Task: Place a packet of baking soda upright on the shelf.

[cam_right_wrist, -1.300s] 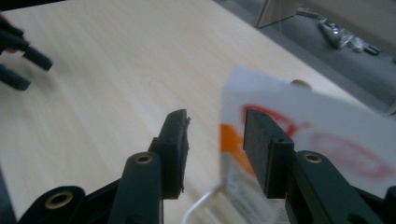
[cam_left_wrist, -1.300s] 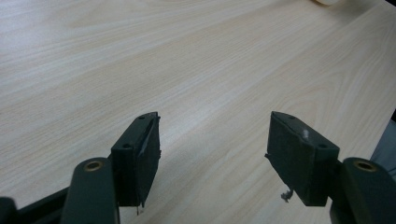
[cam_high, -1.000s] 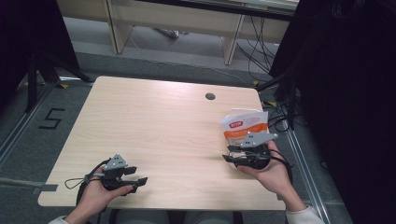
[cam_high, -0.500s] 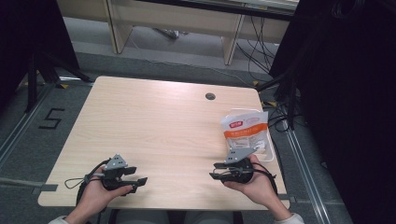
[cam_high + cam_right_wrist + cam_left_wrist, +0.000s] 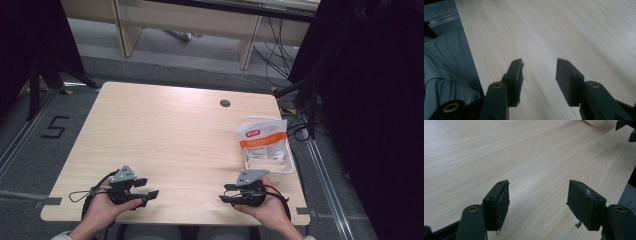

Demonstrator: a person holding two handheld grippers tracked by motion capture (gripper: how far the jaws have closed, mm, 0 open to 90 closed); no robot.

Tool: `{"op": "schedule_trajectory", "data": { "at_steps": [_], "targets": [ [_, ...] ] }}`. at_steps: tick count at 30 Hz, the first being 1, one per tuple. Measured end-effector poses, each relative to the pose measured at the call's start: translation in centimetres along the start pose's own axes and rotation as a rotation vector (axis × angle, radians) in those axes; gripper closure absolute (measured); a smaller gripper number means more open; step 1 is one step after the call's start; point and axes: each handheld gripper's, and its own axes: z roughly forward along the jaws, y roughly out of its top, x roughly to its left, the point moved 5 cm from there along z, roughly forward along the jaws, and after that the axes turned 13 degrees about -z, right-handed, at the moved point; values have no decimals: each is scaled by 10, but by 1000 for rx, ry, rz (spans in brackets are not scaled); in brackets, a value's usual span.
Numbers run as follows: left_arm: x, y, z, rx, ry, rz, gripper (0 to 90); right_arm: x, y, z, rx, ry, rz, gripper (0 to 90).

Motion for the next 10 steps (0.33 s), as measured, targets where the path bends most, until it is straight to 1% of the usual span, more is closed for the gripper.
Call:
{"op": "schedule_trajectory", "data": {
  "at_steps": [2, 3, 4, 6, 10],
  "targets": [
    [-1, 0, 1, -4, -2, 1, 333, 0, -2, 0, 0, -11, -1, 573],
    [-1, 0, 1, 3, -13, -2, 333, 1, -2, 1, -5, -11, -3, 572],
    [-1, 0, 1, 5, -5, 10, 333, 2, -3, 0, -1, -12, 10, 570],
    [-1, -1, 1, 7, -8, 3, 334, 2, -5, 0, -5, -13, 6, 568],
    [-2, 0, 2, 0, -12, -3, 334, 1, -7, -1, 3, -15, 19, 562]
  ]
}}
